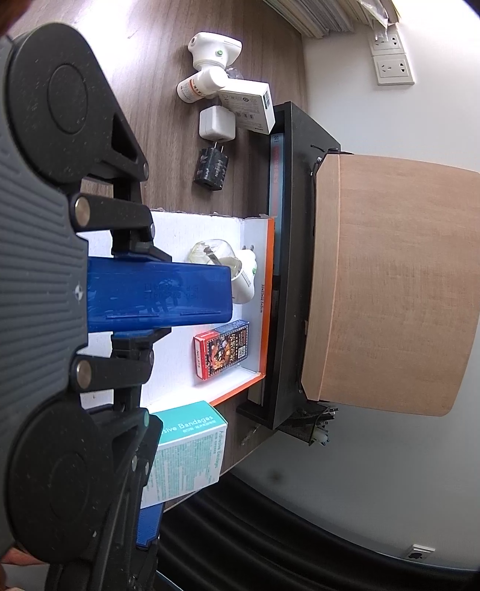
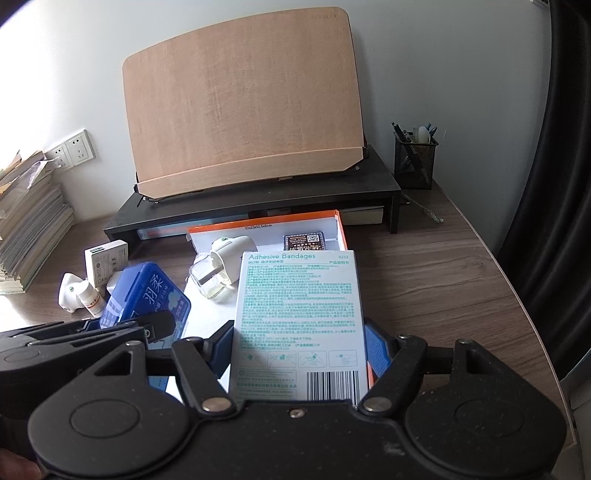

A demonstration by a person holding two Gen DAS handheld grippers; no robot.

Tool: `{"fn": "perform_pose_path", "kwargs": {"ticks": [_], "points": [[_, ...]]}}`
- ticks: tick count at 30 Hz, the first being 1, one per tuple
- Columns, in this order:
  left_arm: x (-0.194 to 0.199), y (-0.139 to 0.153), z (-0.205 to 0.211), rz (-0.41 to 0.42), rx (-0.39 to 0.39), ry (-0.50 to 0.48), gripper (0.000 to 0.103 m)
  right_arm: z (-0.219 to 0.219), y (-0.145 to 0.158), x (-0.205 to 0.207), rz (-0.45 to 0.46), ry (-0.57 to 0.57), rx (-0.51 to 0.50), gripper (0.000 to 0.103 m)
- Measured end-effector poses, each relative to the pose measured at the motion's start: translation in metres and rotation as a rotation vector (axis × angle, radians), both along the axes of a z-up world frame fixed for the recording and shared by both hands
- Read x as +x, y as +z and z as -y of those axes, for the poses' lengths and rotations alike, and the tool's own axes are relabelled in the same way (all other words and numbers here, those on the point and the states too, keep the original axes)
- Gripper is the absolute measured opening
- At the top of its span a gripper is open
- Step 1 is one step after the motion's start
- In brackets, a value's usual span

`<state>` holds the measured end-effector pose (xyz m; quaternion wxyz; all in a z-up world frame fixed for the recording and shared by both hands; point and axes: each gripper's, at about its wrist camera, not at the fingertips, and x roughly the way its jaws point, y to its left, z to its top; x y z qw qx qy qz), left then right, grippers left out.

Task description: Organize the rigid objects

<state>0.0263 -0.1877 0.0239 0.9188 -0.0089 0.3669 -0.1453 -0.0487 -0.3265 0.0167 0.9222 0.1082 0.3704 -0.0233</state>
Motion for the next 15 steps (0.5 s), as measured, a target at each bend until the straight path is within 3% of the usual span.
{"fn": "perform_pose_path", "kwargs": {"ticks": [15], "points": [[0.018,0.000,-0.013,-0.038,0.017,-0.049,0.033,-0.010,0.009,0.015,-0.043,-0.061,-0.010,0.084]]}}
